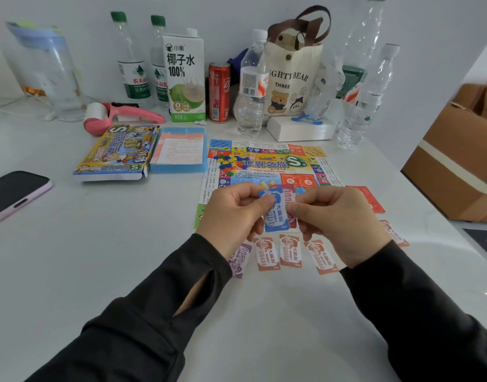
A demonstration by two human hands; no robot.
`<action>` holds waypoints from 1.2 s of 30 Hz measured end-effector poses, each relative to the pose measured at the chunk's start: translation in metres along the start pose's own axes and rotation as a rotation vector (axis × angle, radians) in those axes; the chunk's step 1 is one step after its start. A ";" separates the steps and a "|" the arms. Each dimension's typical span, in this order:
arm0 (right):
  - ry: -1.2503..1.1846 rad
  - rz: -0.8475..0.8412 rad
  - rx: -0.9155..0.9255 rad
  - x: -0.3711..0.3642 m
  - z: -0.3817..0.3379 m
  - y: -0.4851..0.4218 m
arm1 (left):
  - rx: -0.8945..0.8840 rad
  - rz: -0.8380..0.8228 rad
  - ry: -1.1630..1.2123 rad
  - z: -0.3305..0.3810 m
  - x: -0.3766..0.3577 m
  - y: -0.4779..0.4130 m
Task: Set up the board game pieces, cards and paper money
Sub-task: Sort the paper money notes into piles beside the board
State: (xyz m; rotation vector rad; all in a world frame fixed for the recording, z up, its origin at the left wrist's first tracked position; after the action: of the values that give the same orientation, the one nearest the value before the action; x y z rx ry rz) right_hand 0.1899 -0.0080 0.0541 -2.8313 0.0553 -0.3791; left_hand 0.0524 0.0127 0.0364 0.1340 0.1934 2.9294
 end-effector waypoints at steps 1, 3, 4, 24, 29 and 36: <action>0.007 -0.005 0.003 0.000 0.000 0.000 | -0.006 0.000 -0.015 0.001 0.001 0.000; -0.002 -0.030 0.010 -0.002 0.000 0.000 | -0.023 -0.008 -0.051 0.003 0.002 0.000; -0.020 -0.046 0.012 -0.004 0.000 0.000 | -0.031 -0.018 -0.067 0.005 0.004 0.000; -0.246 -0.087 0.096 -0.017 -0.003 0.002 | 0.028 -0.134 0.092 0.001 0.008 -0.004; -0.291 -0.100 0.132 -0.018 -0.008 0.002 | 0.068 -0.235 0.222 -0.005 0.001 -0.005; -0.296 -0.068 0.188 -0.016 -0.017 0.004 | 0.118 -0.319 0.368 -0.010 -0.007 -0.004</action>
State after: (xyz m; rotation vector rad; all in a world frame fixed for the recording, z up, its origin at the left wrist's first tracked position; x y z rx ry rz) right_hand 0.1698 -0.0152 0.0648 -2.6748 -0.1305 0.0231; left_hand 0.0590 0.0135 0.0253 -0.3865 0.4026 2.5974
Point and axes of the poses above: each hand's wrist, its own y-axis away from the middle knuckle, its own x-axis out of the back of the hand, z = x × y, the point moved 9 cm from there along -y, towards the middle knuckle, and after that the axes turned 13 degrees about x, right-handed, at the moved point
